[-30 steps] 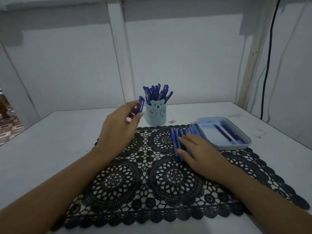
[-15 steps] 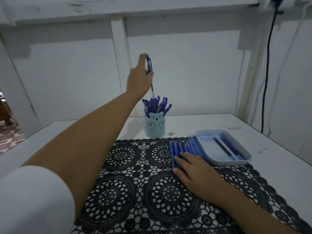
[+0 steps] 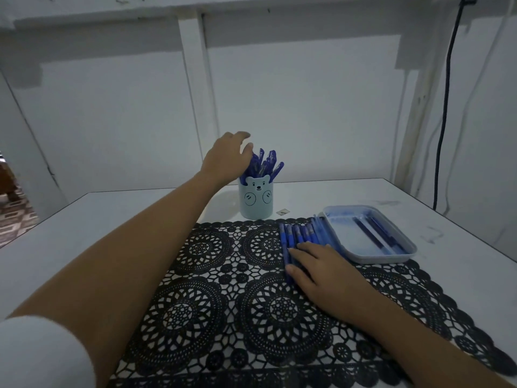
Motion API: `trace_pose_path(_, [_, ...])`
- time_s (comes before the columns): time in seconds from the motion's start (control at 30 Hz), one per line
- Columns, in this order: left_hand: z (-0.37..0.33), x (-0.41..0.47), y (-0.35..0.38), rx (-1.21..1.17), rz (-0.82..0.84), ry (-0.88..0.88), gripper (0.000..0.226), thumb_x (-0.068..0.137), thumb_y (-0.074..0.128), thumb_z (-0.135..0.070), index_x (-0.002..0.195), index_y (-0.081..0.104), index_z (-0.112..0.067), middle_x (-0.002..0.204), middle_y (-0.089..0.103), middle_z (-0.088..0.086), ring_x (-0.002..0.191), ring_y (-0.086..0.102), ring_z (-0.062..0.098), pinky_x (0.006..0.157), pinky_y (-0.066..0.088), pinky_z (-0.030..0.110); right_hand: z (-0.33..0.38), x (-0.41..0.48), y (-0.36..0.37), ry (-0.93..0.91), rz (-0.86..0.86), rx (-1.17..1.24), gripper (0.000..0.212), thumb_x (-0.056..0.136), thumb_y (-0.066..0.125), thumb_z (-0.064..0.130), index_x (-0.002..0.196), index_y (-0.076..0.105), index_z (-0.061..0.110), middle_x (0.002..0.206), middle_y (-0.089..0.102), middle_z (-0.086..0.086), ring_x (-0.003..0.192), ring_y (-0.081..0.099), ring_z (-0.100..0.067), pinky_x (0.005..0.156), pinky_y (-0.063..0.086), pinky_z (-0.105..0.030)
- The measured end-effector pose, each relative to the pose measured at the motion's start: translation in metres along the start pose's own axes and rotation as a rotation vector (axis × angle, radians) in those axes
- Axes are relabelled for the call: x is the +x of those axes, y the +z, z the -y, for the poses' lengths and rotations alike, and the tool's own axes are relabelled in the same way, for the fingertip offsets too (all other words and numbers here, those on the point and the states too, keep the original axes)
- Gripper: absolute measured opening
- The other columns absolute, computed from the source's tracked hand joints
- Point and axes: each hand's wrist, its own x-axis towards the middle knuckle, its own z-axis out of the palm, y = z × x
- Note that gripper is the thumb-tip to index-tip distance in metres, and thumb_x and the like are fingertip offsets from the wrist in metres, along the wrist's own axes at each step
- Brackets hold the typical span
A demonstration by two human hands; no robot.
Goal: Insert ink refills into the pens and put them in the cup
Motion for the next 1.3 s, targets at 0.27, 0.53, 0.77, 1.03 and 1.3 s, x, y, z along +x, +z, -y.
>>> trace_pose_path(0.27, [0.004,-0.108,-0.022,0.005,0.046,0.228,0.032,0.093,0.041,-0.029,0.113,0.061,-0.014,0.106,0.062,0.001,0.099,0.053,0.013,0.087,0.04,0.026,0.008,-0.001,-0.001,0.015,-0.187,-0.17,0.048,0.085,0.027,0.052,0.082,0.06,0.017,0.086,0.055,0.001,0.081,0.054,-0.02,0.068,0.048,-0.037])
trace_pose_path(0.53, [0.028,-0.186,-0.02,-0.074,0.283,0.103,0.03,0.09,0.043,-0.036,0.104,0.065,-0.023,0.098,0.062,-0.016,0.093,0.053,-0.004,0.08,0.038,0.011,0.019,-0.006,-0.008,0.091,-0.05,-0.246,0.047,0.088,0.03,0.06,0.1,0.051,0.02,0.109,0.044,0.002,0.106,0.04,-0.017,0.094,0.036,-0.036])
trace_pose_path(0.77, [0.031,-0.193,-0.011,-0.092,0.29,0.172,0.048,0.083,0.031,-0.049,0.1,0.066,-0.022,0.093,0.059,-0.018,0.09,0.051,-0.007,0.077,0.035,0.006,0.024,-0.008,-0.005,0.183,-0.071,-0.229,0.039,0.092,0.033,0.05,0.103,0.054,0.019,0.109,0.044,0.003,0.108,0.04,-0.016,0.097,0.035,-0.036])
trace_pose_path(1.03, [0.027,-0.196,-0.012,-0.013,0.289,0.29,0.044,0.087,0.031,-0.041,0.099,0.067,-0.019,0.093,0.061,-0.011,0.087,0.053,0.003,0.078,0.038,0.013,0.025,-0.009,-0.013,0.322,-0.296,0.048,0.026,0.093,0.039,0.032,0.086,0.054,0.012,0.076,0.059,-0.001,0.07,0.056,-0.016,0.065,0.048,-0.033])
trace_pose_path(1.3, [-0.018,-0.196,-0.018,-0.503,0.32,-0.158,0.032,0.09,0.039,-0.046,0.095,0.065,-0.027,0.085,0.07,-0.009,0.079,0.062,0.006,0.066,0.046,0.014,0.046,-0.017,-0.01,0.086,-0.474,0.26,0.018,0.091,0.05,0.027,0.076,0.043,0.019,0.058,0.055,0.007,0.048,0.052,-0.009,0.045,0.042,-0.025])
